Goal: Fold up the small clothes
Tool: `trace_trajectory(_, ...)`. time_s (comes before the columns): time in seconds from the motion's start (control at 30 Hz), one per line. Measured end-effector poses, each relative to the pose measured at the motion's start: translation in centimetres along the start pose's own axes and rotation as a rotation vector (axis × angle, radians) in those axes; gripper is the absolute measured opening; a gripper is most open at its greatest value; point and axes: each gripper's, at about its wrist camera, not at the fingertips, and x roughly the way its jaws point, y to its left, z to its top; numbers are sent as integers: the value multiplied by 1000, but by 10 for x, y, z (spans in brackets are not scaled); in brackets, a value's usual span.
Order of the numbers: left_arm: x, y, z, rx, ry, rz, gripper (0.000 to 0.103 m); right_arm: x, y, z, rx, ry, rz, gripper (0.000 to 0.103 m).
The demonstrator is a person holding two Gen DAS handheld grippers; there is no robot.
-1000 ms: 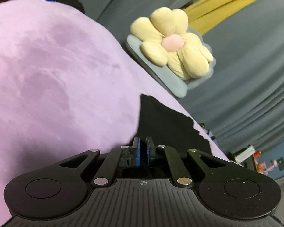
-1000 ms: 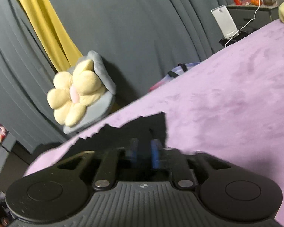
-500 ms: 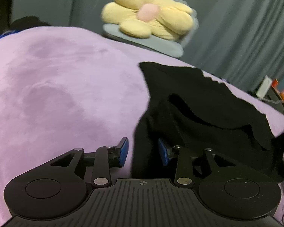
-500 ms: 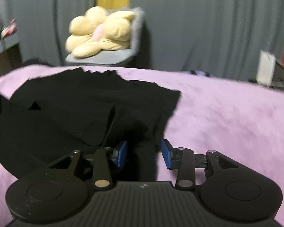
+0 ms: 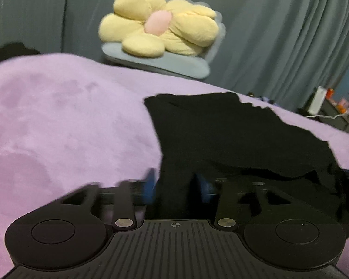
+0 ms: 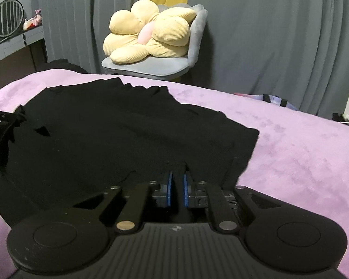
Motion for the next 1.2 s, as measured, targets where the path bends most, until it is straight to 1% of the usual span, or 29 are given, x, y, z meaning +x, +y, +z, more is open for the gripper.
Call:
trace_trajectory(0.03, -1, 0, 0, -11, 1, 17, 19, -4, -1, 1, 23, -14, 3, 7)
trace_trajectory(0.07, -4, 0, -1, -22, -11, 34, 13, -8, -4, 2, 50, -27, 10, 7)
trace_trajectory(0.1, -6, 0, -2, -32, -21, 34, 11, -13, -7, 3, 84, -44, 21, 7)
trace_trajectory(0.17, -16, 0, -1, -48, -46, 33, 10, -23, -16, 7, 160, -77, 57, 7)
trace_trajectory(0.27, -35, -2, 4, -64, -94, 15, 8, -37, -34, 12, 293, -123, 132, 7)
trace_trajectory(0.33, -50, -3, 14, -93, -132, -10, 8, -43, -51, 17, 397, -162, 169, 7)
trace_trajectory(0.43, -64, -5, 40, -146, -193, -44, 8, -45, -76, 29, 535, -229, 171, 6)
trace_trajectory(0.53, -63, -6, 72, -185, -252, -10, 8, -38, -100, 44, 652, -280, 147, 6)
trace_trajectory(0.57, -60, -6, 81, -188, -272, 3, 8, -33, -105, 49, 672, -288, 125, 6)
trace_trajectory(0.63, -47, -10, 99, -189, -287, 29, 8, -17, -112, 62, 683, -277, 76, 6)
trace_trajectory(0.7, -29, -14, 114, -193, -280, 54, 8, -1, -113, 72, 677, -256, 35, 6)
trace_trajectory(0.73, -17, -18, 119, -182, -273, 80, 8, 8, -112, 77, 668, -244, 13, 6)
trace_trajectory(0.83, 15, -26, 126, -161, -245, 148, 8, 32, -107, 86, 632, -212, -39, 6)
trace_trajectory(0.87, 25, -27, 125, -163, -226, 170, 12, 39, -103, 87, 617, -197, -60, 6)
trace_trajectory(0.9, 37, -28, 123, -172, -195, 202, 21, 45, -101, 88, 603, -184, -79, 7)
trace_trajectory(0.93, 44, -27, 120, -179, -171, 241, 28, 51, -98, 89, 583, -168, -125, 8)
trace_trajectory(0.97, 48, -26, 116, -181, -155, 273, 42, 51, -95, 88, 571, -172, -177, 14)
trace_trajectory(1.0, 49, -26, 110, -178, -158, 291, 48, 49, -91, 85, 564, -197, -225, 19)
trace_trajectory(1.03, 46, -24, 102, -166, -173, 294, 50, 47, -89, 83, 569, -218, -233, 23)
trace_trajectory(1.07, 44, -24, 93, -147, -190, 284, 54, 45, -84, 80, 575, -232, -221, 31)
trace_trajectory(1.1, 42, -24, 86, -129, -198, 273, 55, 45, -77, 78, 567, -231, -181, 33)
trace_trajectory(1.13, 42, -26, 78, -111, -196, 264, 55, 50, -64, 76, 540, -198, -107, 33)
trace_trajectory(1.2, 45, -31, 66, -82, -172, 221, 55, 66, -39, 72, 486, -87, 65, 33)
